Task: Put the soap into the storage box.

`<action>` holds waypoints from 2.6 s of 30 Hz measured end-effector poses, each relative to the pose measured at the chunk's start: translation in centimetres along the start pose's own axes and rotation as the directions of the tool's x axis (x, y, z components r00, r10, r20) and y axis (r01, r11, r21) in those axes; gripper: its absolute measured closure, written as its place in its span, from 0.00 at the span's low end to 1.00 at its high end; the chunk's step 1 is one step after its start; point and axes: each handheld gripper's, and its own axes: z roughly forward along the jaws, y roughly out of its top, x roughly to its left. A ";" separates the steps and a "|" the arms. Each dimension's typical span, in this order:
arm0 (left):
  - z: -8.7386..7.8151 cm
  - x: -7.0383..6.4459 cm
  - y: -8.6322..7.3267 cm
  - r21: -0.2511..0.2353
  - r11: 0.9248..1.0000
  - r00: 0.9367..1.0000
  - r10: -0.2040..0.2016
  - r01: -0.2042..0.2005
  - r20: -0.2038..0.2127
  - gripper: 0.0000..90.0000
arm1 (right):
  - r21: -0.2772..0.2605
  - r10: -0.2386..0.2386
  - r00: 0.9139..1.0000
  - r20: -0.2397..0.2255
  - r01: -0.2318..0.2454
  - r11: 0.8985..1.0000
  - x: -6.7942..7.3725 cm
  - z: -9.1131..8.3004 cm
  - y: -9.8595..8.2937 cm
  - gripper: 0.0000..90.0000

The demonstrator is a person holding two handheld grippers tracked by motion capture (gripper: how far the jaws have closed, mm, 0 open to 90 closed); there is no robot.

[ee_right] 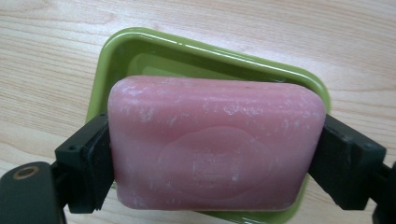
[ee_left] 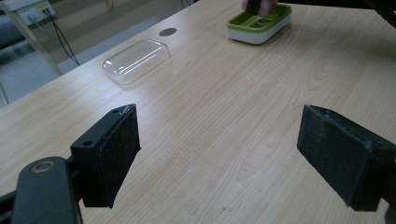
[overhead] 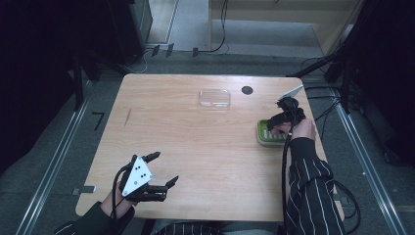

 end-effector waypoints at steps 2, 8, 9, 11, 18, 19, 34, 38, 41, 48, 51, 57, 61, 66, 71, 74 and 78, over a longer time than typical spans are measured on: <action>0.0 0.0 0.0 -0.002 1.000 1.000 0.000 0.000 0.000 0.16 | 0.004 -0.006 1.000 0.002 0.006 1.000 0.2 0.2 0.1 0.14; 0.0 0.0 0.0 -0.002 1.000 1.000 -0.002 0.002 0.000 0.16 | 0.012 0.008 1.000 0.003 -0.008 1.000 0.6 0.7 0.2 0.14; 0.0 0.0 0.0 -0.003 1.000 1.000 -0.003 0.003 0.000 0.16 | 0.008 0.017 1.000 0.000 -0.017 1.000 0.6 0.8 0.2 0.14; 0.0 0.0 0.0 -0.002 1.000 1.000 -0.001 0.001 -0.001 0.16 | 0.014 0.019 1.000 0.000 -0.019 1.000 0.6 0.9 0.2 0.14; 0.0 0.0 0.0 -0.003 1.000 1.000 -0.001 0.001 0.000 0.16 | 0.019 0.029 1.000 0.008 -0.029 0.999 0.7 1.4 0.1 0.14; 0.0 0.0 0.0 -0.002 1.000 1.000 0.001 -0.001 0.000 0.16 | 0.019 0.033 0.999 0.005 -0.034 0.999 0.7 1.4 0.1 0.14; 0.0 0.0 0.0 -0.001 1.000 1.000 0.003 -0.003 0.000 0.16 | 0.033 0.046 0.999 0.017 -0.046 0.998 0.6 2.1 0.1 0.14; 0.0 0.1 0.0 -0.002 1.000 1.000 0.001 -0.001 0.000 0.16 | 0.033 0.050 0.999 0.017 -0.050 0.998 0.6 2.2 0.0 0.14; 0.0 0.1 0.0 -0.001 1.000 1.000 0.002 -0.002 0.001 0.16 | 0.035 0.051 0.999 0.017 -0.052 0.998 0.5 2.2 0.0 0.14; 0.0 0.0 0.0 -0.001 1.000 1.000 0.002 -0.002 -0.001 0.16 | 0.040 0.060 0.998 0.019 -0.061 0.997 0.5 2.5 0.0 0.14; 0.0 0.1 0.0 -0.001 1.000 1.000 0.002 -0.002 0.000 0.16 | 0.041 0.066 0.998 0.019 -0.067 0.997 0.4 2.6 0.0 0.14; 0.0 0.1 0.0 -0.001 1.000 1.000 0.002 -0.002 -0.001 0.16 | 0.041 0.068 0.997 0.023 -0.069 0.997 0.5 2.6 0.0 0.14; 0.0 0.1 0.0 -0.002 1.000 1.000 0.001 -0.001 -0.002 0.16 | 0.047 0.069 0.997 0.022 -0.070 0.996 0.5 2.7 -0.1 0.14; 0.0 0.1 0.0 -0.002 1.000 1.000 0.000 0.000 -0.004 0.16 | 0.060 0.077 0.997 0.026 -0.078 0.995 0.6 2.9 -0.1 0.14; 0.0 0.1 0.0 -0.003 1.000 1.000 0.000 0.000 -0.003 0.16 | 0.066 0.083 0.996 0.027 -0.085 0.994 0.6 3.0 -0.1 0.14; 0.0 0.1 0.0 -0.003 1.000 1.000 0.000 0.000 -0.002 0.16 | 0.067 0.085 0.996 0.027 -0.086 0.994 0.6 3.0 -0.1 0.14; 0.0 0.1 0.0 -0.003 1.000 1.000 -0.001 0.001 -0.003 0.16 | 0.070 0.080 0.996 0.023 -0.082 0.994 0.6 3.0 -0.1 0.14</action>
